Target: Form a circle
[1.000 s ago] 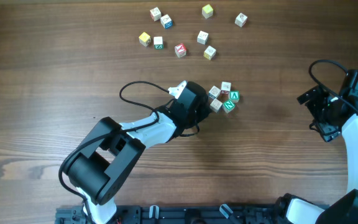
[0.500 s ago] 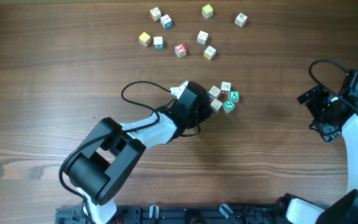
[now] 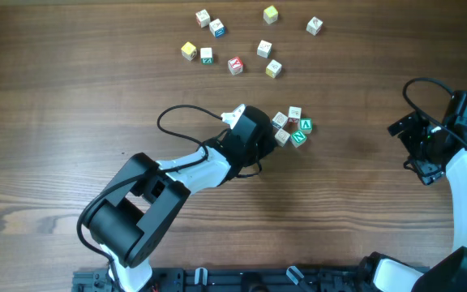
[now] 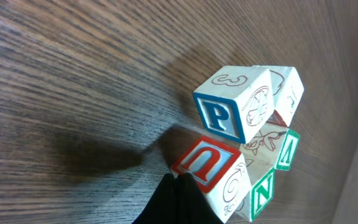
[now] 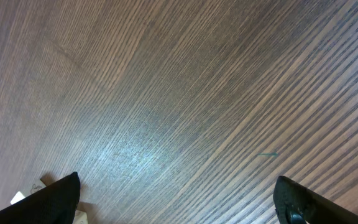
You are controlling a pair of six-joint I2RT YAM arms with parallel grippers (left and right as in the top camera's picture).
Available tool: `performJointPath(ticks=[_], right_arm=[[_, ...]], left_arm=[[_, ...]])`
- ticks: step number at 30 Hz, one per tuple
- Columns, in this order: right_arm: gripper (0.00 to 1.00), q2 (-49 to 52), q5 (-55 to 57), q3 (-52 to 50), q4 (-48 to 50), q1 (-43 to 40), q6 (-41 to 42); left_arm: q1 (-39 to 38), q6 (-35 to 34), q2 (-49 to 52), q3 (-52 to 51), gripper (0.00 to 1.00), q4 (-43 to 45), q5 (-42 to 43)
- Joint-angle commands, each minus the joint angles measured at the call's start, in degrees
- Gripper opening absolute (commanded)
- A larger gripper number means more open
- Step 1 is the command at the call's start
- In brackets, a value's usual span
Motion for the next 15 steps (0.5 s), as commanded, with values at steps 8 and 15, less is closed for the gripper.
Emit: performJointPath(ticks=[8,15], right_arm=[[1.0,0.31,-0.57,1.16,-0.02,-0.02,0.72],[1.0,0.33,-0.57,1.16,-0.02,-0.02,0.72]], left_arm=[[-0.22,-0.57,0.96,0.07,0.04,0.81,-2.49],[-0.22,-0.57,0.96,0.07,0.04,1.01,-2.91]])
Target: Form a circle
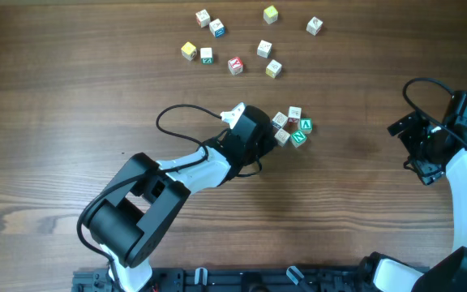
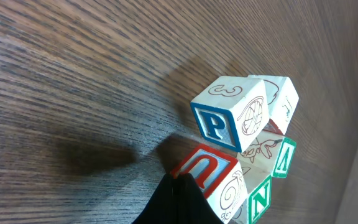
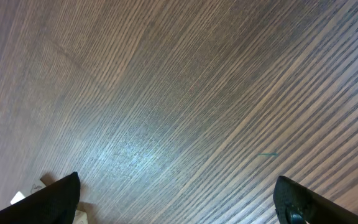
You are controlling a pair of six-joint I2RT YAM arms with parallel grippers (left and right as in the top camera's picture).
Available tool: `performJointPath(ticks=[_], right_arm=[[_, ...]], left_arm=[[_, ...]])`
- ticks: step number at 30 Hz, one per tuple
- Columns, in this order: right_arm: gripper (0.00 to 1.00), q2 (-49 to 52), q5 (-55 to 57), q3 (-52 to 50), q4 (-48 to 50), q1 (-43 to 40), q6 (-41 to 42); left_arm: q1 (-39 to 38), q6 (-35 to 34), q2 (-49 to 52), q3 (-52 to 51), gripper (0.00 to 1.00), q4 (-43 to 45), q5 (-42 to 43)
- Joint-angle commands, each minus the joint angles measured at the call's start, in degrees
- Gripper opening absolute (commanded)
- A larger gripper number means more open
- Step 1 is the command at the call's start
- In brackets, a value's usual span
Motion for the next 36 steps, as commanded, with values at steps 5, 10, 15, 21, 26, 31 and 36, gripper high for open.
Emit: performJointPath(ticks=[5,10,15,21,26,31,36], right_arm=[[1.0,0.31,-0.57,1.16,-0.02,-0.02,0.72],[1.0,0.31,-0.55,1.16,-0.02,-0.02,0.74],[1.0,0.31,-0.55,1.16,-0.02,-0.02,0.74],[1.0,0.31,-0.55,1.16,0.0,-0.02,0.74],[1.0,0.33,-0.55,1.16,-0.02,-0.02,0.74],[1.0,0.31,-0.57,1.16,-0.02,-0.02,0.74],[1.0,0.31,-0.55,1.16,-0.02,-0.02,0.74]], left_arm=[[-0.22,-0.57,0.96,0.07,0.04,0.37,-1.27],[-0.22,-0.57,0.96,0.07,0.04,-0.07,0.22],[-0.22,-0.57,0.96,0.07,0.04,-0.04,0.2],[-0.22,-0.57,0.96,0.07,0.04,0.39,-0.28],[-0.22,-0.57,0.96,0.07,0.04,0.81,-0.28],[-0.22,-0.57,0.96,0.07,0.04,1.09,-0.85],[-0.22,-0.57,0.96,0.07,0.04,1.09,-1.31]])
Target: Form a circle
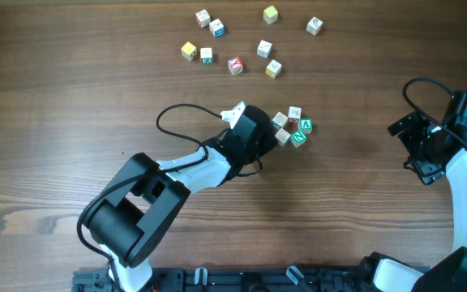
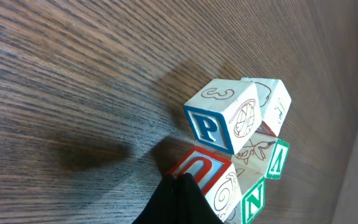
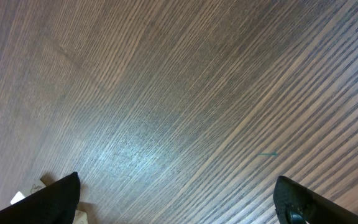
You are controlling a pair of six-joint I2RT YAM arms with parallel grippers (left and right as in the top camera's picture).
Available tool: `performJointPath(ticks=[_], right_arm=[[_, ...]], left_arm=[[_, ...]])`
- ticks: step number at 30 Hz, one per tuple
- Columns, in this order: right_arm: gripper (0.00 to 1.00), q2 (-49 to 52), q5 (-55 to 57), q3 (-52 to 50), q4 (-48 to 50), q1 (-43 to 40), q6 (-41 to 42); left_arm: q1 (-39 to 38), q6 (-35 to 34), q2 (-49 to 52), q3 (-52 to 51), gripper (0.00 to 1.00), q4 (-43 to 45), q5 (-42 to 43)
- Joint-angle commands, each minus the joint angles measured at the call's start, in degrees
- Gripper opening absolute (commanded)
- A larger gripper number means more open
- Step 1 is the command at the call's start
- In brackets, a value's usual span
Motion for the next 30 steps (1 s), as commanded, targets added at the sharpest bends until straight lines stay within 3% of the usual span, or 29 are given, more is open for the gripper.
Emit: performJointPath(ticks=[1,22,30], right_arm=[[1.0,0.33,-0.55,1.16,-0.02,-0.02,0.72],[1.0,0.31,-0.52,1.16,0.02,-0.02,0.72],[1.0,0.33,0.35,1.16,0.11,-0.02,0.68]], left_arm=[[-0.22,-0.57,0.96,0.07,0.04,0.22,-1.31],[0.35,-0.5,0.96,0.07,0.04,0.59,-2.34],[1.14,6.19,-0.96,0.07,0.04,0.59,-2.56]])
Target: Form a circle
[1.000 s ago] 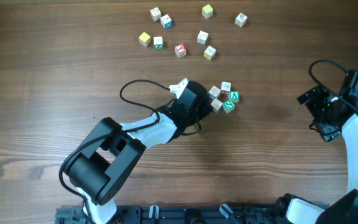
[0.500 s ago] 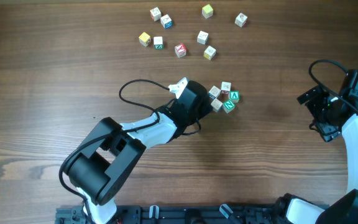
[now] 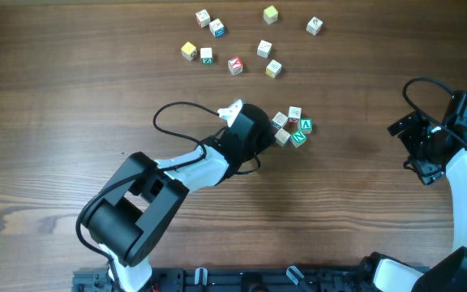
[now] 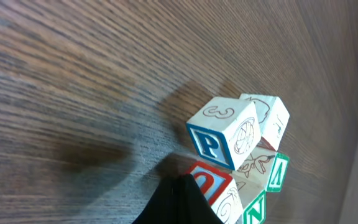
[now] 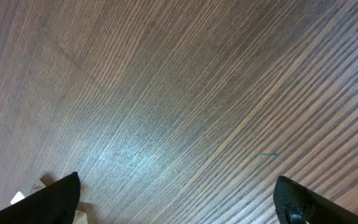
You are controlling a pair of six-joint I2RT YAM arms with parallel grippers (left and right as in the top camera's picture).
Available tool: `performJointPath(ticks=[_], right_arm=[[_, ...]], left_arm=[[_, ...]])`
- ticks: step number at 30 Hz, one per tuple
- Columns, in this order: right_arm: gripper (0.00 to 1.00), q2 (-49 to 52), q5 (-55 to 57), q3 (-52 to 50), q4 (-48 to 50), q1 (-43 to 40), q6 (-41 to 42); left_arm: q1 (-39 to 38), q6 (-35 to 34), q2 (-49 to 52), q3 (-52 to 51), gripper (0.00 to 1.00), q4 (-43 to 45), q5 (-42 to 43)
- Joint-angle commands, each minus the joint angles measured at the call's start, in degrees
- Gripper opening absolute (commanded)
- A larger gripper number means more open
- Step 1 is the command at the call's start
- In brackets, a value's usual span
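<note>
A tight cluster of letter blocks (image 3: 292,128) lies mid-table. In the left wrist view it shows a blue P block (image 4: 222,134), a red U block (image 4: 215,186), green N (image 4: 255,209) and A (image 4: 277,173) blocks, and a white block (image 4: 269,115). My left gripper (image 3: 270,136) is shut with nothing in it, its black tip (image 4: 179,182) at the U block's near edge. My right gripper (image 5: 176,199) hangs open over bare wood at the far right, away from every block.
Several loose blocks lie scattered at the back of the table, among them a yellow one (image 3: 189,51), a red one (image 3: 235,65) and a pale one (image 3: 314,26). The left arm's cable (image 3: 173,113) loops over the wood behind the wrist.
My left gripper has shifted slightly left, off the cluster, and the cluster now sits lower in its wrist view. The blocks stay put. My right arm is unchanged.
My shut left gripper stood with its tip at the red U block, close on the cluster. At each later moment the blocks looked a little smaller and further off in the wrist view. The cluster keeps its place, and the open right gripper never moved.
</note>
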Motion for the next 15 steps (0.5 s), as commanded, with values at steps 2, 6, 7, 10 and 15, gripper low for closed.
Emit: performJointPath(ticks=[2,6,7,10,15], right_arm=[[1.0,0.31,0.31,1.16,0.09,-0.02,0.7],[1.0,0.31,0.33,1.16,0.35,-0.02,0.7],[1.0,0.31,0.33,1.16,0.46,-0.02,0.68],[1.0,0.31,0.31,1.16,0.85,-0.02,0.72],[1.0,0.31,0.33,1.16,1.86,-0.02,0.37]], left_arm=[[0.28,7.72,-1.99,0.07,0.04,0.17,-1.44],[1.2,9.97,-3.56,0.07,0.04,-0.44,-2.01],[1.77,9.97,-3.89,0.07,0.04,-0.87,-2.32],[4.15,10.51,-4.0,0.07,0.04,-1.42,-2.32],[7.1,17.38,-5.81,0.07,0.04,-2.69,-2.38]])
